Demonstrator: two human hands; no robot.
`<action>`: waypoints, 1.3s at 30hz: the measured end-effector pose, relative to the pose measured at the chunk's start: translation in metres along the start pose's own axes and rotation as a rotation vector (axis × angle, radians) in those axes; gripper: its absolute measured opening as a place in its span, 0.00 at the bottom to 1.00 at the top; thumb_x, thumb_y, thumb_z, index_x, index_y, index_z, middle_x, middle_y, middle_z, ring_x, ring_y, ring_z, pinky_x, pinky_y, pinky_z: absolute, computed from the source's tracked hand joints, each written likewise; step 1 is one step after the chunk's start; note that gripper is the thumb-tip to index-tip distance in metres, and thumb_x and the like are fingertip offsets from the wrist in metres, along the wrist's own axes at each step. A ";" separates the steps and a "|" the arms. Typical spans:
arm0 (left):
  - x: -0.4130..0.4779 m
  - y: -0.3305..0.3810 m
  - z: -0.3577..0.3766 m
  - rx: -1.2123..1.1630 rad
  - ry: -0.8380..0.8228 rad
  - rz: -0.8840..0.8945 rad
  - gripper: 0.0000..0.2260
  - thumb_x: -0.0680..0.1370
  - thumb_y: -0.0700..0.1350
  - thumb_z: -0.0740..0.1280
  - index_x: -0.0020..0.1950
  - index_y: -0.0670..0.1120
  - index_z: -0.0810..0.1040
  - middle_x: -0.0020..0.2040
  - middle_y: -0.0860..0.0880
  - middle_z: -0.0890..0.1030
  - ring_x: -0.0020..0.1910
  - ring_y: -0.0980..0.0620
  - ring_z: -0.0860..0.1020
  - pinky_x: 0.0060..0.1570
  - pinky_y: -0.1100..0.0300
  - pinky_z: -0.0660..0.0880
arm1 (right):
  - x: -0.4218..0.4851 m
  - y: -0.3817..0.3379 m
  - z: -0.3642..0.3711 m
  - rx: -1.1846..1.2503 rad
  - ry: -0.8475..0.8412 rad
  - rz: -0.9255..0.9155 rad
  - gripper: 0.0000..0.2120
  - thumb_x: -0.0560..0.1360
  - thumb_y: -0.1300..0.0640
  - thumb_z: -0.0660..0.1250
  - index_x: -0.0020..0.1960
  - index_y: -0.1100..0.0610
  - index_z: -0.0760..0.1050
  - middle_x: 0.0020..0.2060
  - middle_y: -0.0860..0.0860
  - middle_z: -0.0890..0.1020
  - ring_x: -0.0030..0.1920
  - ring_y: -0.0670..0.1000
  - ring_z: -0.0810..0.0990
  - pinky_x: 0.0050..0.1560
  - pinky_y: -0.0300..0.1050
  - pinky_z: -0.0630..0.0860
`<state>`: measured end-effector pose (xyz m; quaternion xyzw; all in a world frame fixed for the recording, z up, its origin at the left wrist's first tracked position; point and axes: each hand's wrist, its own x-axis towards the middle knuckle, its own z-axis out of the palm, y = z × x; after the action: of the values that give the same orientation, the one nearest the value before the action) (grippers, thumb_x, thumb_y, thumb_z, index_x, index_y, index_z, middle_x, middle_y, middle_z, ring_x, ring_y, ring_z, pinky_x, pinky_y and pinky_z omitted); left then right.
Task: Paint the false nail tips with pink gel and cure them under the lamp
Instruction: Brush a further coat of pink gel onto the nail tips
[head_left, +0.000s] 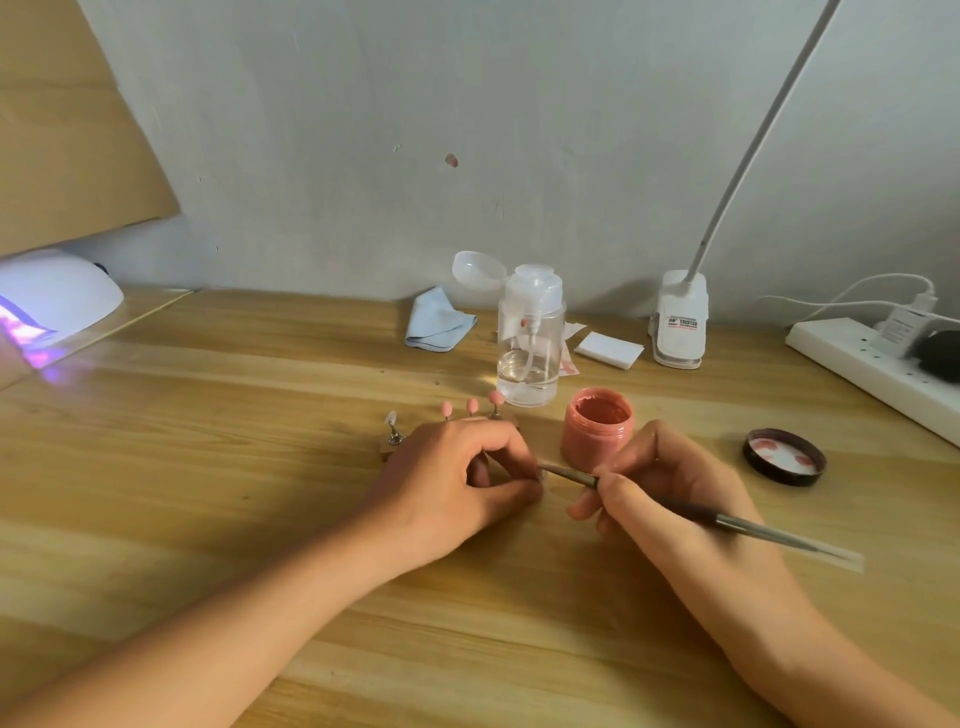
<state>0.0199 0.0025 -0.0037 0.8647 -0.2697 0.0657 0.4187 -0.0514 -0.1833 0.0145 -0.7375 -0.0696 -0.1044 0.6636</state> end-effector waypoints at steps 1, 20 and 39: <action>0.000 0.000 0.000 0.000 0.002 0.000 0.09 0.72 0.46 0.77 0.39 0.58 0.80 0.32 0.69 0.76 0.26 0.63 0.69 0.34 0.77 0.65 | 0.000 0.000 0.000 0.010 0.006 0.003 0.06 0.75 0.68 0.66 0.41 0.62 0.73 0.33 0.55 0.85 0.32 0.45 0.78 0.35 0.37 0.74; 0.000 0.003 -0.003 -0.014 -0.048 -0.041 0.06 0.73 0.47 0.76 0.41 0.57 0.82 0.40 0.66 0.82 0.29 0.61 0.71 0.35 0.69 0.67 | 0.000 -0.003 -0.007 -0.074 0.206 -0.315 0.08 0.74 0.54 0.74 0.46 0.56 0.76 0.33 0.52 0.80 0.32 0.45 0.75 0.34 0.32 0.70; -0.003 0.007 0.000 0.124 -0.003 0.045 0.06 0.73 0.50 0.74 0.43 0.58 0.78 0.44 0.60 0.80 0.31 0.56 0.73 0.46 0.72 0.65 | 0.019 0.010 -0.018 -0.468 0.312 -0.255 0.04 0.75 0.48 0.64 0.45 0.41 0.77 0.37 0.46 0.84 0.41 0.47 0.81 0.43 0.43 0.76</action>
<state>0.0135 0.0005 0.0002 0.8828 -0.2851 0.0903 0.3622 -0.0321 -0.2031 0.0114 -0.8306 -0.0328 -0.3120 0.4601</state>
